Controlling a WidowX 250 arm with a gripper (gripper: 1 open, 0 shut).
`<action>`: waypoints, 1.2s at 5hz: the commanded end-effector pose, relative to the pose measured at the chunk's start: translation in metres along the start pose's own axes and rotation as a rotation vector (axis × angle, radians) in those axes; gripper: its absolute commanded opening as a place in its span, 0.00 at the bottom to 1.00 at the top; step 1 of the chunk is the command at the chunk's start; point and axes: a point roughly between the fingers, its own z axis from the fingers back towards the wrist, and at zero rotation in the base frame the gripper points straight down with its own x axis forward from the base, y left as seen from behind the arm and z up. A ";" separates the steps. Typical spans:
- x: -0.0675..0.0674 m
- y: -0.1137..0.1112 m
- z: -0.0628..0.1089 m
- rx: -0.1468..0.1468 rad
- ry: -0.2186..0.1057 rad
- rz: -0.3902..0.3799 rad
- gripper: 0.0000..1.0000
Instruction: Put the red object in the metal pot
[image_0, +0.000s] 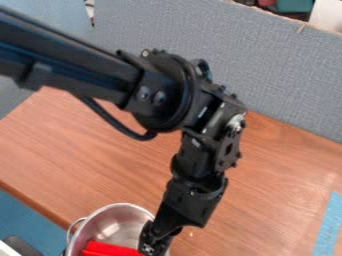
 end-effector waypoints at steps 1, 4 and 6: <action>0.001 0.003 -0.007 -0.003 0.007 -0.031 1.00; 0.048 -0.003 0.016 0.009 0.044 -0.035 0.00; 0.080 -0.009 0.036 0.033 0.063 -0.147 1.00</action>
